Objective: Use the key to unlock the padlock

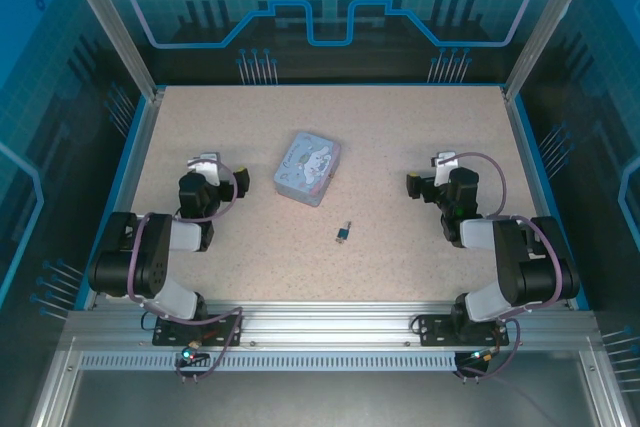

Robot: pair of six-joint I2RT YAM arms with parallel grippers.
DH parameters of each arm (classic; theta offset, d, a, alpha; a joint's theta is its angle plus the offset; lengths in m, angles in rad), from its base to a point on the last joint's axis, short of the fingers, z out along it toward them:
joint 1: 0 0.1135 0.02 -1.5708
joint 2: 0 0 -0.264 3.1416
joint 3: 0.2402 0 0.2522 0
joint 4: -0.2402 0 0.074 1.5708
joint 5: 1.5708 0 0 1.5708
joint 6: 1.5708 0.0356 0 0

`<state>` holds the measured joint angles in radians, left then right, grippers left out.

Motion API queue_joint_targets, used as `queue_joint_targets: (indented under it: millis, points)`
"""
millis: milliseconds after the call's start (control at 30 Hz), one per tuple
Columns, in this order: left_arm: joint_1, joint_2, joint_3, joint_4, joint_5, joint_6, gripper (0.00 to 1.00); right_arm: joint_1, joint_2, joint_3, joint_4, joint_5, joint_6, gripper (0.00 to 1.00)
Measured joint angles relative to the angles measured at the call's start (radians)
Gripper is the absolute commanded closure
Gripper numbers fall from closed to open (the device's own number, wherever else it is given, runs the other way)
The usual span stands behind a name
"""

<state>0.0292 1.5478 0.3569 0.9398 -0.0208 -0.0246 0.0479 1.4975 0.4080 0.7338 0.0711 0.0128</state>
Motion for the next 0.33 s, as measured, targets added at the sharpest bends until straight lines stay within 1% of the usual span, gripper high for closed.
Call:
queue_joint_targets:
  millis: [333]
  points:
    - [0.0, 0.0, 0.0, 0.0, 0.0, -0.002, 0.01, 0.005, 0.0, 0.0, 0.0, 0.003, -0.007, 0.0]
